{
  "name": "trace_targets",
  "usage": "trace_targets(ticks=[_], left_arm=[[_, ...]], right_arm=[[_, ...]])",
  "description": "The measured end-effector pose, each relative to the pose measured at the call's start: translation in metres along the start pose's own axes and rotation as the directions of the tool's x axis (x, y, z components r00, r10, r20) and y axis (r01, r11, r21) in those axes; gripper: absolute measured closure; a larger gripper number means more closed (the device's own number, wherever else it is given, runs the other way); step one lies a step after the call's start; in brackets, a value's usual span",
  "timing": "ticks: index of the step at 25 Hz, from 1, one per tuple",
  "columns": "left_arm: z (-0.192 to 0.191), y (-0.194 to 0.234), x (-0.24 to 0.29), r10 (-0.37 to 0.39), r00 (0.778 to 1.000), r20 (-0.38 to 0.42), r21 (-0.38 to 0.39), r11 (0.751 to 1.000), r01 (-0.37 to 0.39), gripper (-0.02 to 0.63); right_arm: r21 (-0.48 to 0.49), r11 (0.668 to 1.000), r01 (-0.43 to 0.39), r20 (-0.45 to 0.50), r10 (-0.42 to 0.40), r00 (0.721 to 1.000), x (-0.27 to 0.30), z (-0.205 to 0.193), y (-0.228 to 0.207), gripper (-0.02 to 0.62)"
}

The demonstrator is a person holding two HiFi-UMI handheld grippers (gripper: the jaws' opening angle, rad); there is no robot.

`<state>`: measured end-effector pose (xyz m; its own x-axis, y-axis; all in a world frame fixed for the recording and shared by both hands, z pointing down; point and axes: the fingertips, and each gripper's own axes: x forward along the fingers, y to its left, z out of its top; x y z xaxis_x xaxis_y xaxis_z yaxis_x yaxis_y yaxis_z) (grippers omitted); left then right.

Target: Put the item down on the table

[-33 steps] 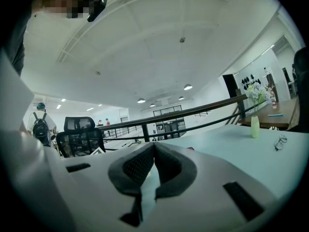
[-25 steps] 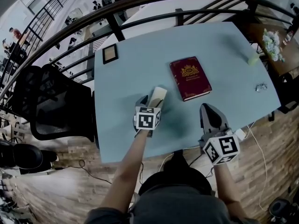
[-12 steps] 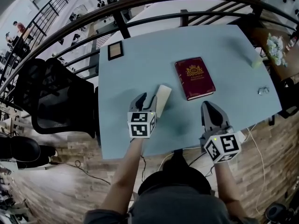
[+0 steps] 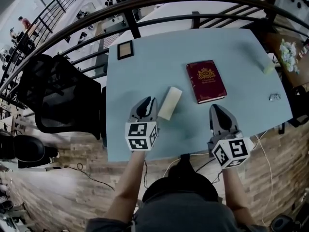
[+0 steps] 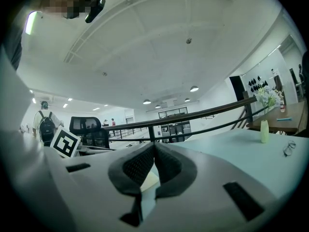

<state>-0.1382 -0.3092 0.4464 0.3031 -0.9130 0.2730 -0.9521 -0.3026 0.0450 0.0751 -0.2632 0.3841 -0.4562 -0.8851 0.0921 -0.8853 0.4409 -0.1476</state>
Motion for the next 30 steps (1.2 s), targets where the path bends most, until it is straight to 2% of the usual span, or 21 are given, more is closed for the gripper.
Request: trace_targets(ticks=[7, 20, 30], left_arm=[[0.010, 0.008, -0.027, 0.044, 0.998, 0.046, -0.021, 0.999, -0.043, 0.598], [0.013, 0.021, -0.065, 0.086, 0.992, 0.089, -0.070, 0.994, -0.080, 0.600], [0.020, 0.026, -0.075, 0.098, 0.989, 0.115, -0.069, 0.994, -0.090, 0.600]], right_arm=[[-0.017, 1.000, -0.019, 0.013, 0.019, 1.000, -0.001, 0.004, 0.007, 0.592], [-0.051, 0.997, -0.053, -0.005, 0.053, 0.999, -0.001, 0.001, 0.025, 0.592], [-0.069, 0.995, -0.066, -0.004, 0.066, 0.998, 0.000, 0.002, 0.032, 0.592]])
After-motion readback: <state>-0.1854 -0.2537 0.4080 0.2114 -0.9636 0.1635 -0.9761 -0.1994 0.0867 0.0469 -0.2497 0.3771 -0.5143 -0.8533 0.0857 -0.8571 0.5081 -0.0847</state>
